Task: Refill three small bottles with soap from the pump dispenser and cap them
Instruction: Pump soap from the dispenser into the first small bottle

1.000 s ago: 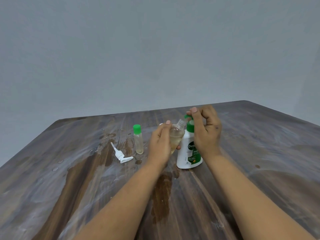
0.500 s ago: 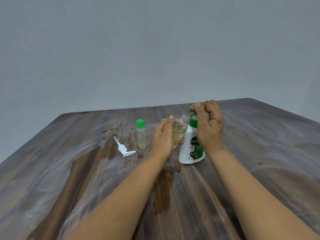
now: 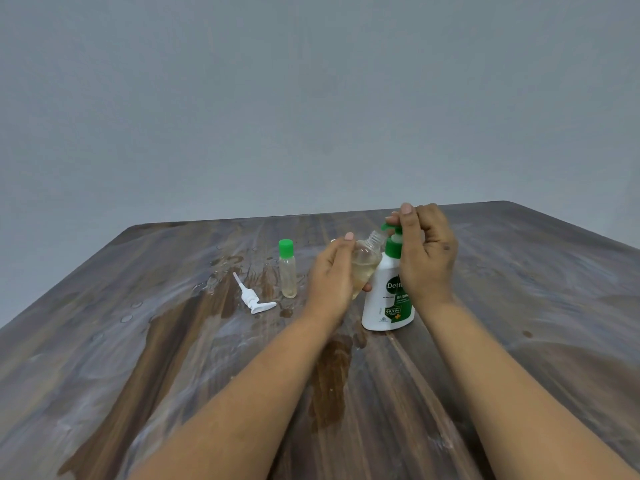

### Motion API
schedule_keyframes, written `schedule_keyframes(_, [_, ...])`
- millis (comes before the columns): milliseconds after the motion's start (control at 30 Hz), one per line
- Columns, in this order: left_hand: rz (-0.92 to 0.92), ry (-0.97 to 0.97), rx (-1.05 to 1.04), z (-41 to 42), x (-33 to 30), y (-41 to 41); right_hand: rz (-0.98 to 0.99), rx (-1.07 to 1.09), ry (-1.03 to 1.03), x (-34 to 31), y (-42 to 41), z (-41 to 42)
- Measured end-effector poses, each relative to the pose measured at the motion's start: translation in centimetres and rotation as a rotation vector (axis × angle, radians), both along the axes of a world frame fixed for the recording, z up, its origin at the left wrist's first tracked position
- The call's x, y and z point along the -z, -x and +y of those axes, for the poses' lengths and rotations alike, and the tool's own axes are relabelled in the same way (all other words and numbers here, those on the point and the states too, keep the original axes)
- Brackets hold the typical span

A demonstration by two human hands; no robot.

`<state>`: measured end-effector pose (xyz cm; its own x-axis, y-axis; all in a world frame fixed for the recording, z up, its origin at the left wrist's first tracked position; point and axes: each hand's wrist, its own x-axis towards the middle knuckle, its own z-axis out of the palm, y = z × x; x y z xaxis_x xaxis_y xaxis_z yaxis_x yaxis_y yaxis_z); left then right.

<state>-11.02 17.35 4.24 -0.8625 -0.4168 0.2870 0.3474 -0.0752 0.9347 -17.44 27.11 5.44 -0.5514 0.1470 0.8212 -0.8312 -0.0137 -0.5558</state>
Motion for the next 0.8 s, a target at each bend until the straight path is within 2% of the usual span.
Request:
schedule_keyframes(267, [-0.016, -0.013, -0.001, -0.11, 0.30, 0.45, -0.056, -0.044, 0.024, 0.00, 0.14, -0.01])
schedule_keyframes(633, [-0.006, 0.007, -0.005, -0.04, 0.23, 0.21, -0.025, -0.040, 0.030, 0.18, 0.04, 0.15])
schedule_keyframes(800, [0.005, 0.005, -0.003, -0.02, 0.15, 0.14, -0.068, -0.037, -0.024, -0.02, 0.30, 0.14])
